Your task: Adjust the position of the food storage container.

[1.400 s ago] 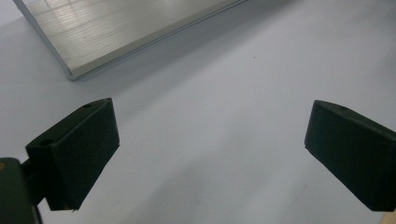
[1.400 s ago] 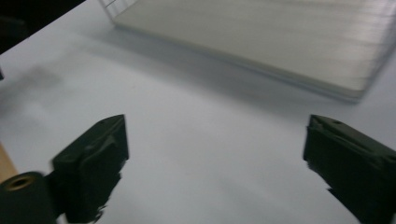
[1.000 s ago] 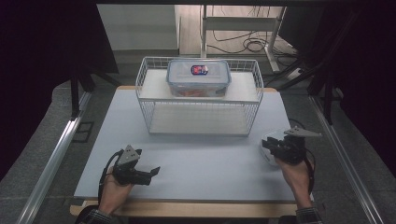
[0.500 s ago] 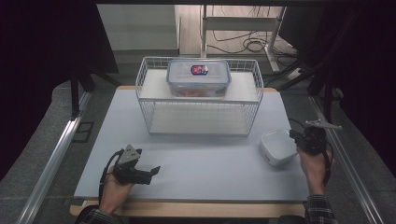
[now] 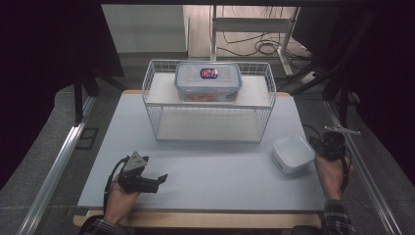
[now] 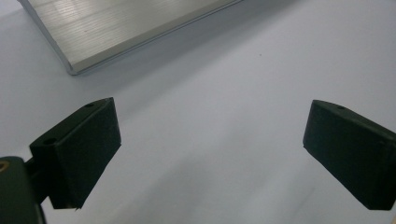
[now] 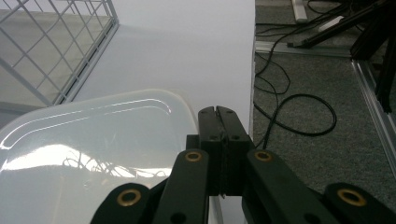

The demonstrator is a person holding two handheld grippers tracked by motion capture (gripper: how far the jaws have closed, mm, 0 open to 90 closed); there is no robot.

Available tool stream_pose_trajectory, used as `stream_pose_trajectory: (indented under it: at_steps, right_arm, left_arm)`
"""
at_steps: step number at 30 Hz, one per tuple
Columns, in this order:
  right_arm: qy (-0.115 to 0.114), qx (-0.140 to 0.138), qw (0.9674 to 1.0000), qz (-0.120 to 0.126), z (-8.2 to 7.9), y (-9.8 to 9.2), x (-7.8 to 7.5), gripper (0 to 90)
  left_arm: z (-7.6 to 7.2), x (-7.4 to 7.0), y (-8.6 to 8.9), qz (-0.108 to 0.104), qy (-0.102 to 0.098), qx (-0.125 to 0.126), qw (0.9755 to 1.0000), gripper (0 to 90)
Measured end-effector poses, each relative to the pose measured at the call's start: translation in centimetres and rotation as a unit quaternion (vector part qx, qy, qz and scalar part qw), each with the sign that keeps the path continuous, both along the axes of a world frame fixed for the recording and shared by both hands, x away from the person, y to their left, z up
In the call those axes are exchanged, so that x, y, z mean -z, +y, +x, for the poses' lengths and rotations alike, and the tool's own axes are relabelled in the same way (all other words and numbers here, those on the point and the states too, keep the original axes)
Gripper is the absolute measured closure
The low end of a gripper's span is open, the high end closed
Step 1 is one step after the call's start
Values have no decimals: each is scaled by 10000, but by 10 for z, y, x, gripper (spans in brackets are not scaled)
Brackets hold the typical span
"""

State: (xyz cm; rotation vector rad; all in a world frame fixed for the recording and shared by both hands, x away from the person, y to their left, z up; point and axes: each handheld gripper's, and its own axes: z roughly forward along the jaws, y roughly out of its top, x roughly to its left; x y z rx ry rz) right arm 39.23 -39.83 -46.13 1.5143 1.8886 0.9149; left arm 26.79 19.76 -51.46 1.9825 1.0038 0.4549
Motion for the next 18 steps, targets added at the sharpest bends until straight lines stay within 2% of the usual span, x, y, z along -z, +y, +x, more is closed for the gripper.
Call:
stream_pose_trajectory:
  at_steps: [10,13,15,18]
  right_arm:
    - [29,-145,9999,86,-4,6,-1,891]
    - [74,-293,9992,259,-6,10,-1,890]
    - [77,-343,9993,147,-7,14,-1,890]
    - [74,-345,9992,169,-6,14,-1,890]
  left_arm:
    - [0,0,-1,15,12,17,10000,40]
    - [0,0,-1,9,16,22,10000,41]
    - [0,0,-1,13,15,24,10000,41]
    - [0,0,-1,21,14,32,10000,42]
